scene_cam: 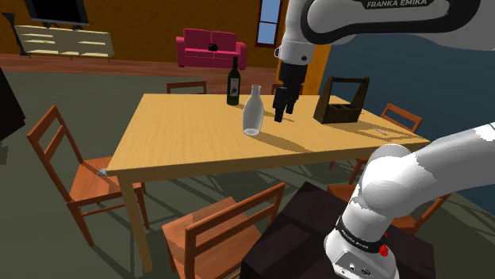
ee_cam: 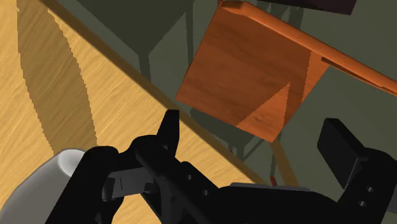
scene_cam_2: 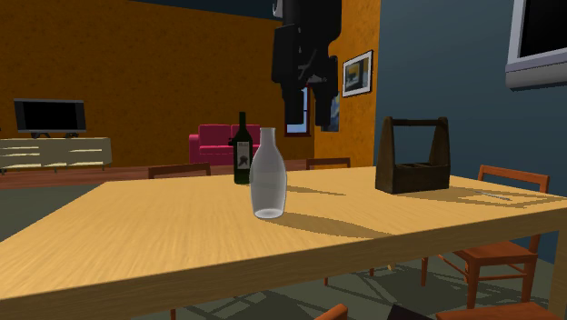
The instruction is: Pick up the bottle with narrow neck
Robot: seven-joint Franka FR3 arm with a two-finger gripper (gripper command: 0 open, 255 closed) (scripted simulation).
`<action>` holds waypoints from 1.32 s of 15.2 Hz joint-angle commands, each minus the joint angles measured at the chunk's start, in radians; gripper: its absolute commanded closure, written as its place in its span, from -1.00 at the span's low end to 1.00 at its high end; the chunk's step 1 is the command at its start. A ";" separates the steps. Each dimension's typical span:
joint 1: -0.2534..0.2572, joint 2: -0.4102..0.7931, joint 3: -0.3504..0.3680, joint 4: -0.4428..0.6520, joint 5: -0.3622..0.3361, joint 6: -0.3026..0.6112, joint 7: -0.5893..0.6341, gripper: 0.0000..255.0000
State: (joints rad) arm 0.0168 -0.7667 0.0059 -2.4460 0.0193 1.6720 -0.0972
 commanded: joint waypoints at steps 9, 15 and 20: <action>-0.037 0.287 -0.106 0.219 -0.067 0.043 -0.138 -1.00; -0.056 0.512 -0.172 0.432 -0.079 0.039 -0.240 -1.00; -0.077 0.711 -0.216 0.648 -0.065 0.006 -0.326 -1.00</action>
State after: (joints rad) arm -0.0559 -0.1023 -0.2015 -1.8537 -0.0504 1.6913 -0.4047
